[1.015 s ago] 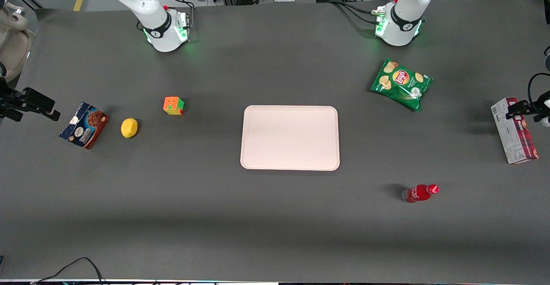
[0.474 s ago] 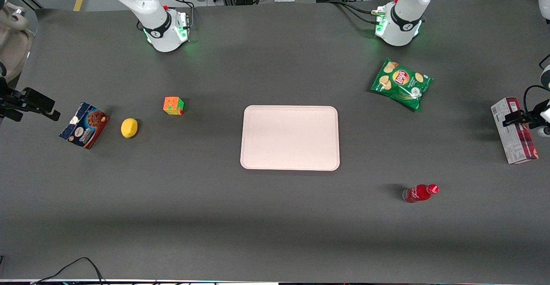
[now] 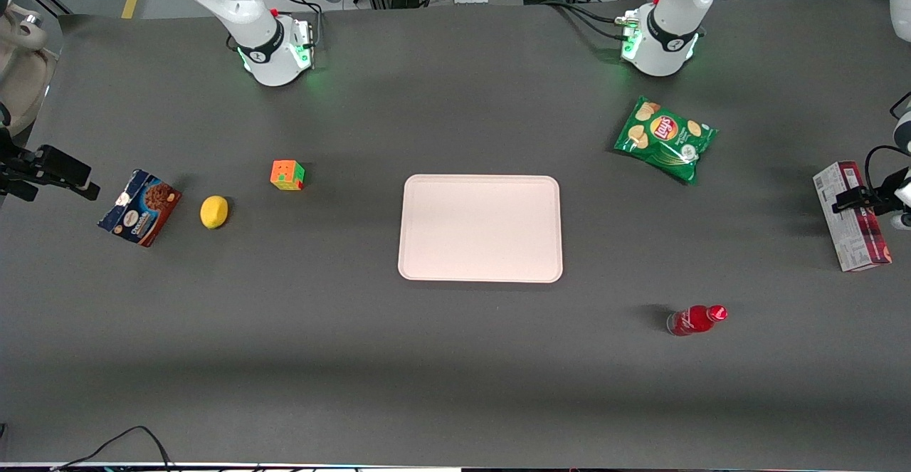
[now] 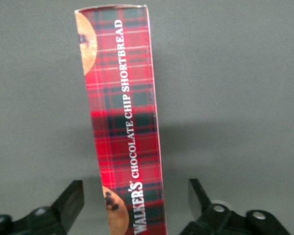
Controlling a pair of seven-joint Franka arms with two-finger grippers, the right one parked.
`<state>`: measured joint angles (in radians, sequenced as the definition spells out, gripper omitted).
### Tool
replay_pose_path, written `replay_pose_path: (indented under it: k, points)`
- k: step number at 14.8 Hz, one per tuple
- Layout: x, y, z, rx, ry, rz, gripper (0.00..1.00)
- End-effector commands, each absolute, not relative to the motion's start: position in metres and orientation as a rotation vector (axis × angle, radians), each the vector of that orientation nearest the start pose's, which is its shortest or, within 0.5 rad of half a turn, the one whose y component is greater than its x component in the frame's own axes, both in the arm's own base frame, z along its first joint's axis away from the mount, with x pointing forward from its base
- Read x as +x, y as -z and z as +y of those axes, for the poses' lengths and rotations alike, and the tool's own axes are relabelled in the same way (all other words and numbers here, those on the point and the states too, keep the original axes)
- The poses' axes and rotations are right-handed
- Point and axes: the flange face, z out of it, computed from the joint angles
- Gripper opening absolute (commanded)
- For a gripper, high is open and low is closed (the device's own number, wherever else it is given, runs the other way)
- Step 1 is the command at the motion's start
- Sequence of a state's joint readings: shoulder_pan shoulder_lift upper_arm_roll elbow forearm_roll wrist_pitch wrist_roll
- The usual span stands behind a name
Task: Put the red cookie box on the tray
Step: 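Close the left gripper on the red shortbread box, then lift the shortbread box with the left gripper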
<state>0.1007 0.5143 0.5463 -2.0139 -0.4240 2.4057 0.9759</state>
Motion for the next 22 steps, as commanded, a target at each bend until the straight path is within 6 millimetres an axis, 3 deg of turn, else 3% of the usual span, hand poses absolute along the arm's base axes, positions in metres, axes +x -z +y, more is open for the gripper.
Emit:
replay_pose_path:
  k: [1,5,8,11,15,17,19,22]
  points:
    - [0.491,-0.223,0.354,-3.151,0.032,0.113,0.63]
    - [0.493,-0.224,0.353,-3.148,0.034,0.116,0.30]
    - [0.500,-0.231,0.351,-3.144,0.044,0.130,0.15]
    - [0.514,-0.253,0.345,-3.142,0.089,0.175,0.12]
    - [0.531,-0.307,0.322,-3.194,0.090,0.270,0.10]
    - [0.544,-0.346,0.298,-3.213,0.045,0.285,0.11]
    - [0.556,-0.394,0.261,-3.207,0.005,0.297,0.12]
    - [0.565,-0.450,0.188,-3.237,0.007,0.273,0.12]
